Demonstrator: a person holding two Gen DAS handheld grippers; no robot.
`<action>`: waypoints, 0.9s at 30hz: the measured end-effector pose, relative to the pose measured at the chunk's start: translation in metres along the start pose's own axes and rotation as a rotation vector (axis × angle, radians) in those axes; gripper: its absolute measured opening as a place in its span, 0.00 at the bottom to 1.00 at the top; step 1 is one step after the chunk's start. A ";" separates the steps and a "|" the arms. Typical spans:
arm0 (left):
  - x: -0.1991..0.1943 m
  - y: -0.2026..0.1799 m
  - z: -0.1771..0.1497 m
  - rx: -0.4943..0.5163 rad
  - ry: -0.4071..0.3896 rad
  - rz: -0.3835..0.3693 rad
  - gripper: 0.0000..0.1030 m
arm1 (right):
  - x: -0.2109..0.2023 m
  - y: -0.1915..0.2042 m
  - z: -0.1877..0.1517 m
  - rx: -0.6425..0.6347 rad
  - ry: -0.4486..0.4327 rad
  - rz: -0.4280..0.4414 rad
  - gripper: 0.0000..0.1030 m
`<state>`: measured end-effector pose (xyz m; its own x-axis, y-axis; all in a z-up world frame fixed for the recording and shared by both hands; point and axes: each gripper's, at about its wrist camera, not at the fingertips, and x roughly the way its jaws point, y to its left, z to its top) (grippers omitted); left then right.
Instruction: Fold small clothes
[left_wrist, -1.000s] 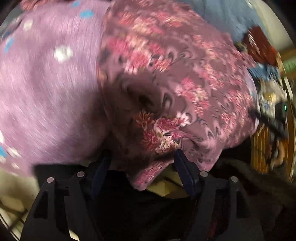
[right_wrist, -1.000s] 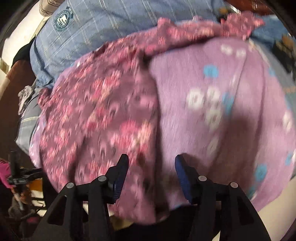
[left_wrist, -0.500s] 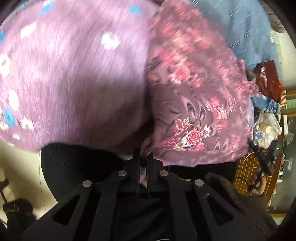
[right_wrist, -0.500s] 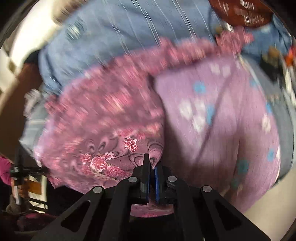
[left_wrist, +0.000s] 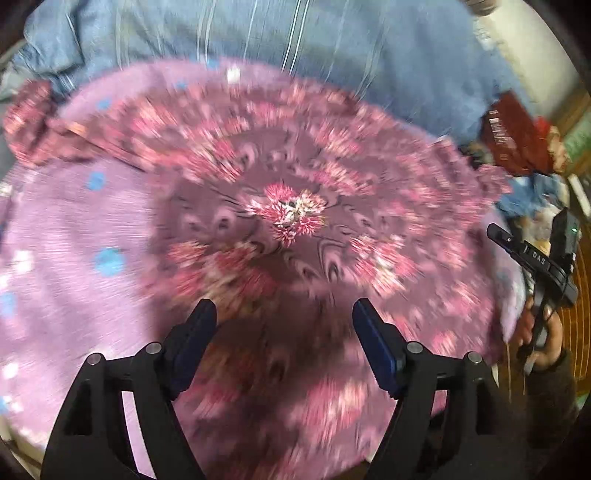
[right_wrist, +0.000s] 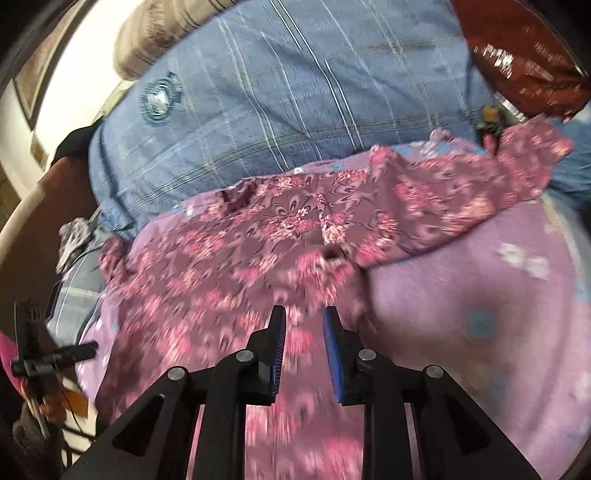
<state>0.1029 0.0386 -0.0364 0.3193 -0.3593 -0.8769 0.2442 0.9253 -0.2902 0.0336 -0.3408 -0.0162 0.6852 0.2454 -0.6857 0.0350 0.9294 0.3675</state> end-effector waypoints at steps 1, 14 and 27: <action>0.021 -0.002 0.005 -0.014 0.039 0.010 0.73 | 0.018 -0.003 0.001 0.009 0.019 -0.015 0.22; 0.006 -0.063 0.059 0.179 -0.141 -0.017 0.72 | -0.051 -0.198 0.101 0.526 -0.258 -0.213 0.34; 0.076 -0.060 0.114 0.047 -0.057 -0.132 0.72 | -0.011 -0.276 0.149 0.629 -0.298 -0.450 0.14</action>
<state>0.2175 -0.0578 -0.0423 0.3329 -0.4848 -0.8088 0.3297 0.8634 -0.3819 0.1249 -0.6410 -0.0163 0.6695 -0.2786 -0.6886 0.6918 0.5714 0.4415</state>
